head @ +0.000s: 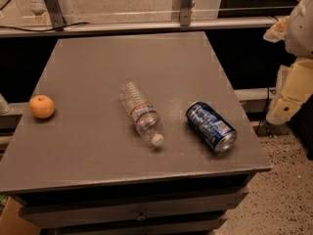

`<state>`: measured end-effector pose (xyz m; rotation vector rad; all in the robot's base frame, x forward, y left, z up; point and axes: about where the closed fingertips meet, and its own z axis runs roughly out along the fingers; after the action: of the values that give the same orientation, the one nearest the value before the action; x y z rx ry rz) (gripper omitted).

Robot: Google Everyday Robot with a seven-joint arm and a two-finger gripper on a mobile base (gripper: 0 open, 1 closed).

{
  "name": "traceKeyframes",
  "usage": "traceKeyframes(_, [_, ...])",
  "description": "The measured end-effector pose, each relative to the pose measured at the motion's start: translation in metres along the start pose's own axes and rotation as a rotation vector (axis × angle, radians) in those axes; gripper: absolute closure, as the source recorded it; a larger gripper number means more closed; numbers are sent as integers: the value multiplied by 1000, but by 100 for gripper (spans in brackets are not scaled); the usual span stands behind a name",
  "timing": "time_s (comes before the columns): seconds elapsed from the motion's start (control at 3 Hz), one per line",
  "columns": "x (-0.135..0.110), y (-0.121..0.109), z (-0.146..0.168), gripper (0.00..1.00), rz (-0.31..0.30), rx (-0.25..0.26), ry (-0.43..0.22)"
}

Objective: Place water bottle upright

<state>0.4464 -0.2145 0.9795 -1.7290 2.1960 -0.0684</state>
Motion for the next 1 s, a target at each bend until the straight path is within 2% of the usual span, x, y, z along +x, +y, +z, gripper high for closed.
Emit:
traceKeyframes(0.33, [-24,-5,28,0,-86,-36,-82])
traceKeyframes(0.67, [-52,1,63,0,-206,-80,-164])
traceKeyframes(1.0, [-83,16,90,0,-361,-115,-239])
